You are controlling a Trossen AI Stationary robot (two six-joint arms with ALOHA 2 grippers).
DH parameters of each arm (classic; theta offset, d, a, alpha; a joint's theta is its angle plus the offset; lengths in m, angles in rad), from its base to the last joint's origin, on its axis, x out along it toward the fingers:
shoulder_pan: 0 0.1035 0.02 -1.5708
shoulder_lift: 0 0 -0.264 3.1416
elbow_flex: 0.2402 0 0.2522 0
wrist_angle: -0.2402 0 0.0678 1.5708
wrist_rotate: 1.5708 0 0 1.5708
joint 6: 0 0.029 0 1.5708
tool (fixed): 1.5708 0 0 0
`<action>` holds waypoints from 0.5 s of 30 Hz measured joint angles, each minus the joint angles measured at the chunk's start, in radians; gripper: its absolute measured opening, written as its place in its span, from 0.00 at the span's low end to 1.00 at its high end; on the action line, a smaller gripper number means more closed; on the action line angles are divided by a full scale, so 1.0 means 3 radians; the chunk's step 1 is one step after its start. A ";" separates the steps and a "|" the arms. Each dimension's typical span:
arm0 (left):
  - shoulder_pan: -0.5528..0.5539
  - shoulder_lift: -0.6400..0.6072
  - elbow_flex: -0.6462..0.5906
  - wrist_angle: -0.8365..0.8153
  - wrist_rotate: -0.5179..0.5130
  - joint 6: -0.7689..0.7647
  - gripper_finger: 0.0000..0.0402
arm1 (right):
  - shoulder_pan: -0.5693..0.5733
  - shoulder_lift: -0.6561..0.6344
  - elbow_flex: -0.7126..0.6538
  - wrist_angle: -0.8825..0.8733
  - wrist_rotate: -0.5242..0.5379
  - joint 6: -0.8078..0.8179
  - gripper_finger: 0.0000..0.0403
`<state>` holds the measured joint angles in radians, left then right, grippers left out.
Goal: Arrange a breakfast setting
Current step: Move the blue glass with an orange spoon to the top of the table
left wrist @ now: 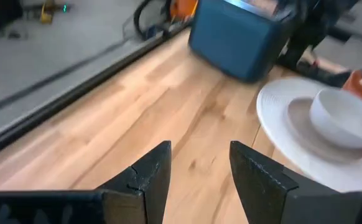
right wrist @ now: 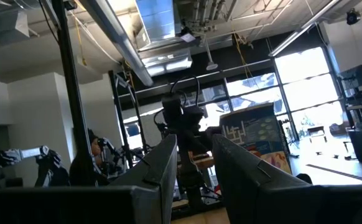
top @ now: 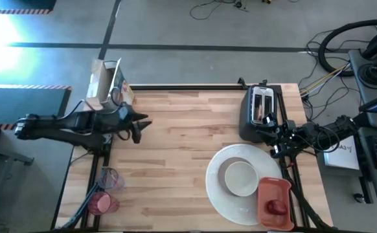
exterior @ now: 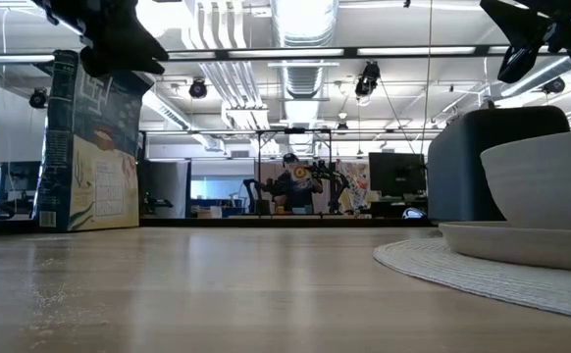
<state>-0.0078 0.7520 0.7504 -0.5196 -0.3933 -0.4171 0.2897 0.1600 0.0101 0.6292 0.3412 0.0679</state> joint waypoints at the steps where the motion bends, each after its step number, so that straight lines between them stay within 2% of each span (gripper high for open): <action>1: 0.0000 0.0073 0.0073 -0.0120 0.0056 -0.0054 0.37 | 0.0001 -0.0001 0.0000 0.0000 0.0000 0.0001 0.24; 9: -0.0013 0.0600 0.0609 -0.1075 0.0553 -0.0390 0.37 | 0.0000 -0.0001 0.0000 0.0000 0.0000 0.0001 0.24; 15: -0.0141 0.0870 0.0826 -0.1320 0.0784 -0.0563 0.37 | 0.0001 0.0000 0.0000 0.0000 0.0000 -0.0001 0.24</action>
<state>-0.0501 1.0129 0.9982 -0.9155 -0.1580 -0.5859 0.2900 0.1600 0.0101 0.6292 0.3412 0.0677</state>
